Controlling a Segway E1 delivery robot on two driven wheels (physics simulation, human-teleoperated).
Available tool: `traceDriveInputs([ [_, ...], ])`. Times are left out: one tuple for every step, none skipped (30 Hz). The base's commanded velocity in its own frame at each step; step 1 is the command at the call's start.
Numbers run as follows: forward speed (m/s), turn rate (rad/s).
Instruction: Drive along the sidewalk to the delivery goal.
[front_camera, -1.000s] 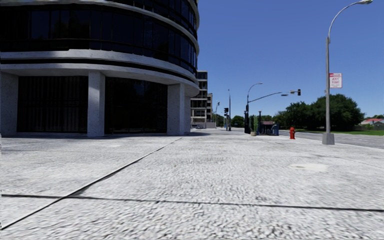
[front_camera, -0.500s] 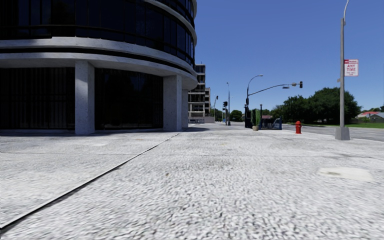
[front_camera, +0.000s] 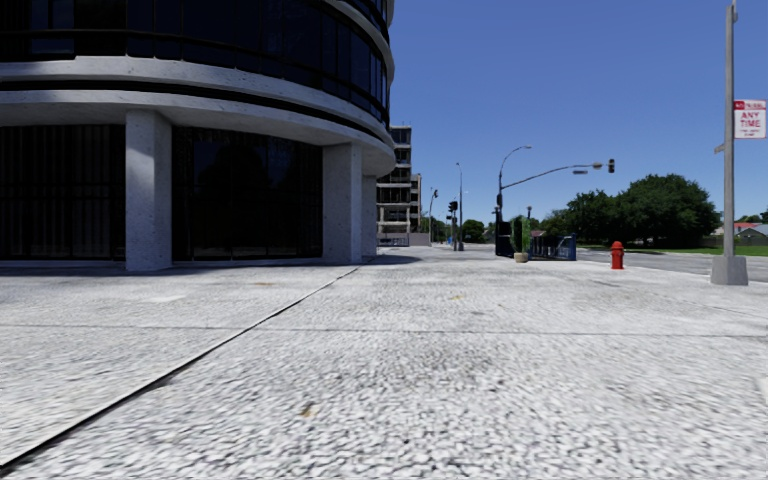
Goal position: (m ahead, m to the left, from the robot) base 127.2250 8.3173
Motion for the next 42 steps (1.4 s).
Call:
traceDriveInputs([
  [2.00, -0.64],
  [2.00, -0.89],
  [2.00, -0.99],
  [2.00, -1.01],
  [2.00, -0.98],
  [2.00, -0.04],
  [2.00, 0.00],
  [2.00, 0.00],
  [2.00, 0.00],
  [2.00, 0.00],
  [2.00, 0.00],
  [2.00, 0.00],
  [2.00, 0.00],
  [2.00, 0.00],
  [2.00, 0.00],
  [2.00, 0.00],
  [2.00, 0.00],
  [2.00, 0.00],
  [2.00, 0.00],
  [2.00, -0.01],
  [2.00, -0.42],
  [2.00, -0.42],
  [2.00, -0.47],
  [2.00, -0.04],
  [2.00, -0.04],
  [2.00, 0.00],
  [2.00, 0.00],
  [2.00, 0.00],
  [2.00, 0.00],
  [2.00, 0.00],
  [2.00, 0.00],
  [2.00, 0.00],
  [2.00, 0.00],
  [2.00, 0.00],
  [2.00, 0.00],
  [2.00, 0.00],
  [2.00, 0.00],
  [2.00, 0.00],
  [2.00, 0.00],
  [2.00, 0.00],
  [2.00, 0.00],
  [2.00, -0.47],
])
